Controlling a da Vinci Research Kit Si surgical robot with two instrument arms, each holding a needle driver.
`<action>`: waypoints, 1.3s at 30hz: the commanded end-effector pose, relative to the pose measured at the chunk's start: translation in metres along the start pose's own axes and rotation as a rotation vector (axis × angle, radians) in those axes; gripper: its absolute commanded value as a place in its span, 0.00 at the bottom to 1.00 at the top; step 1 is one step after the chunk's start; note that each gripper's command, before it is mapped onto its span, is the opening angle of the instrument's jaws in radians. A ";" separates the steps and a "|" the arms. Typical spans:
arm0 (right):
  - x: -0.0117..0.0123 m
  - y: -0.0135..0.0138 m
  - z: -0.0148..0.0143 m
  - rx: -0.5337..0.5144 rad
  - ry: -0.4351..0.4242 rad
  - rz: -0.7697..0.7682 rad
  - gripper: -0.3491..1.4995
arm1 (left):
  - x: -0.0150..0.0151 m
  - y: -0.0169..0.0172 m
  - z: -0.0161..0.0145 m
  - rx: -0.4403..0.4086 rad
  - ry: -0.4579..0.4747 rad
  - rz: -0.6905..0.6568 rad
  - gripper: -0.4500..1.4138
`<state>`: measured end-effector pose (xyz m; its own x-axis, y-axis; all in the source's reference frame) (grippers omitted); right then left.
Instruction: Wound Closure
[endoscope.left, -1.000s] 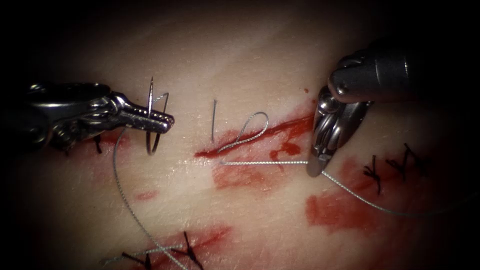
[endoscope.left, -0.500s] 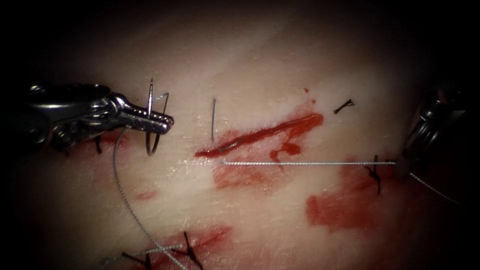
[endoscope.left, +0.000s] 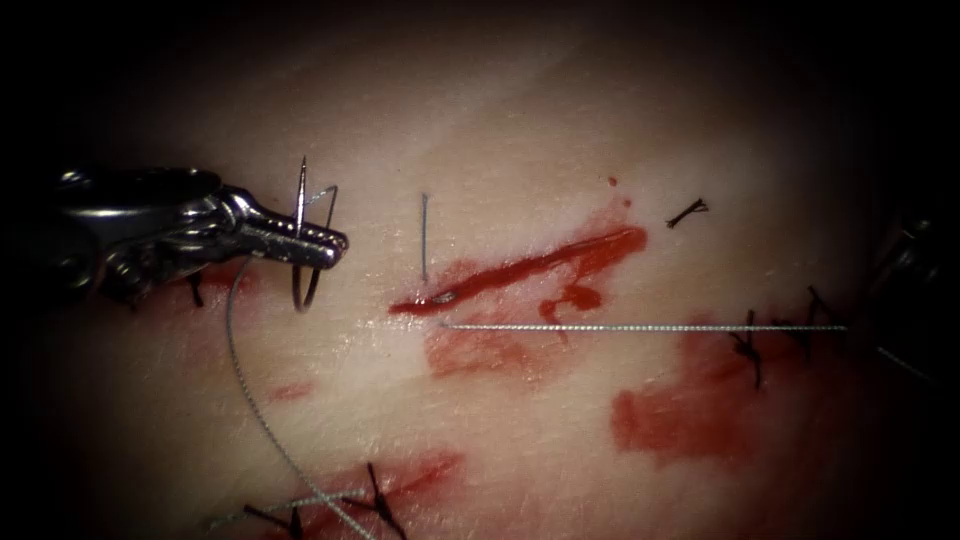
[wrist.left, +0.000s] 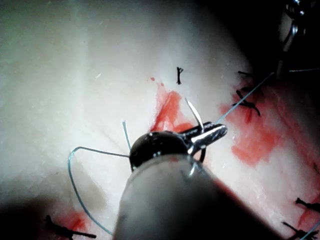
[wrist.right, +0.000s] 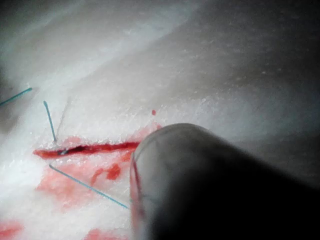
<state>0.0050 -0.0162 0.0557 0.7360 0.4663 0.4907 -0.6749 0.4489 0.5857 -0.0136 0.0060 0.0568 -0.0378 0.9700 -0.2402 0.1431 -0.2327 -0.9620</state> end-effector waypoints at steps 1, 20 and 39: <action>-0.0001 -0.0001 0.0002 0.001 -0.004 -0.005 0.00 | -0.0003 -0.0005 0.0004 0.000 0.000 0.000 0.00; -0.0025 0.0004 -0.0014 -0.014 -0.039 -0.022 0.00 | -0.0003 -0.0006 0.0004 0.001 -0.003 0.000 0.00; 0.0030 -0.0065 -0.0090 -0.059 0.335 -0.486 0.89 | -0.0042 -0.0047 0.0008 0.270 -0.266 0.156 0.00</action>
<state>0.0115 -0.0105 0.0472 0.8917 0.4401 -0.1057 -0.2818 0.7225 0.6313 -0.0143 0.0024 0.0631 -0.3911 0.8160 -0.4256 -0.1369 -0.5089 -0.8499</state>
